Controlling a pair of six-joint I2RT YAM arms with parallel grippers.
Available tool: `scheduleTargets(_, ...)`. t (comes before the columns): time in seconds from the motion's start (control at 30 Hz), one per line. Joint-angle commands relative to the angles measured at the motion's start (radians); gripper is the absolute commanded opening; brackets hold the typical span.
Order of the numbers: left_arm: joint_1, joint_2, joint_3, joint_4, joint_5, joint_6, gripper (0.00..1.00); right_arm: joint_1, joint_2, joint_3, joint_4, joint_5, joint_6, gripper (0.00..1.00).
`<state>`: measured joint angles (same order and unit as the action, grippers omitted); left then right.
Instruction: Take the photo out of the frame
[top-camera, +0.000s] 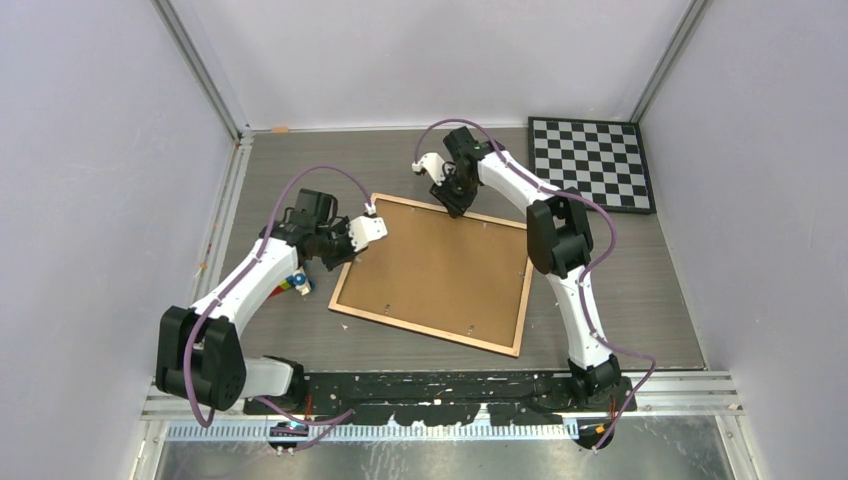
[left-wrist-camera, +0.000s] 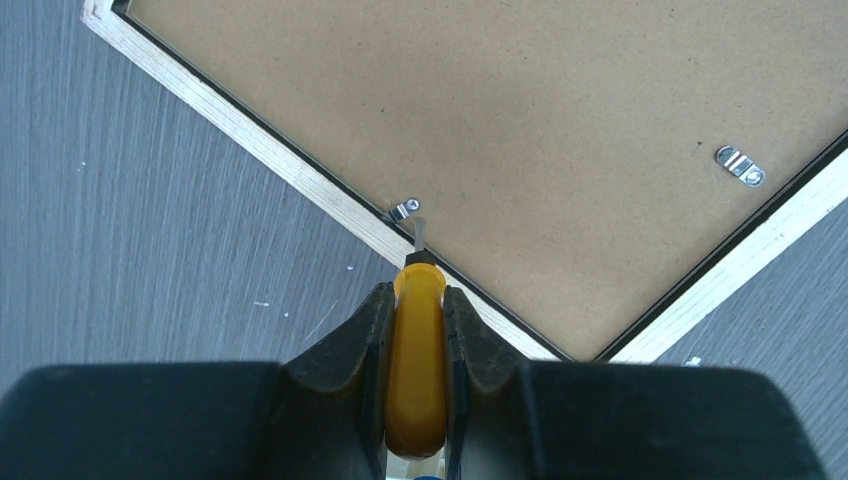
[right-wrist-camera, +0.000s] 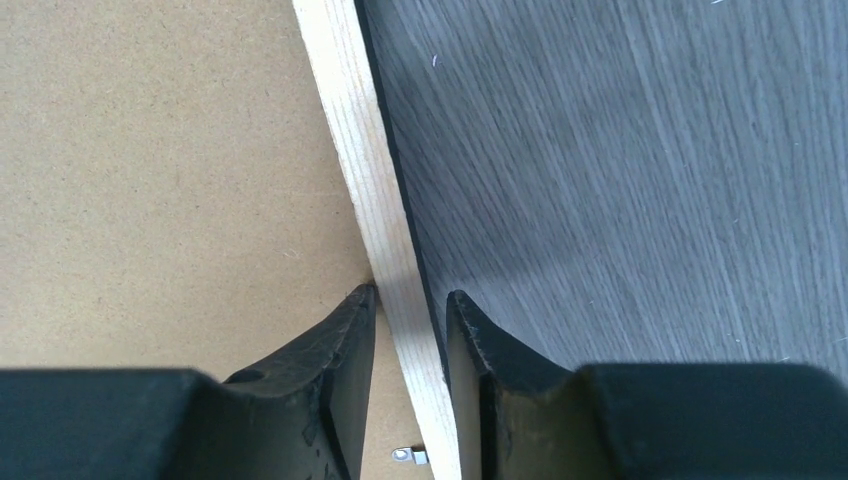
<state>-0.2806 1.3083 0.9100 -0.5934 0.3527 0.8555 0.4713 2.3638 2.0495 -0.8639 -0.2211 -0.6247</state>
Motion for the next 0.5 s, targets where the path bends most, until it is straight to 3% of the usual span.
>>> scheduleTargets(0.0,-0.006,0.001,0.024,0.022,-0.022,0.047,0.00,-0.002,0.005,0.012,-0.030,0.002,-0.011,0.35)
scheduleTargets(0.47,-0.017,0.011,0.018,0.034,-0.034,0.049,0.00,-0.001,0.015,0.006,-0.035,-0.020,-0.022,0.18)
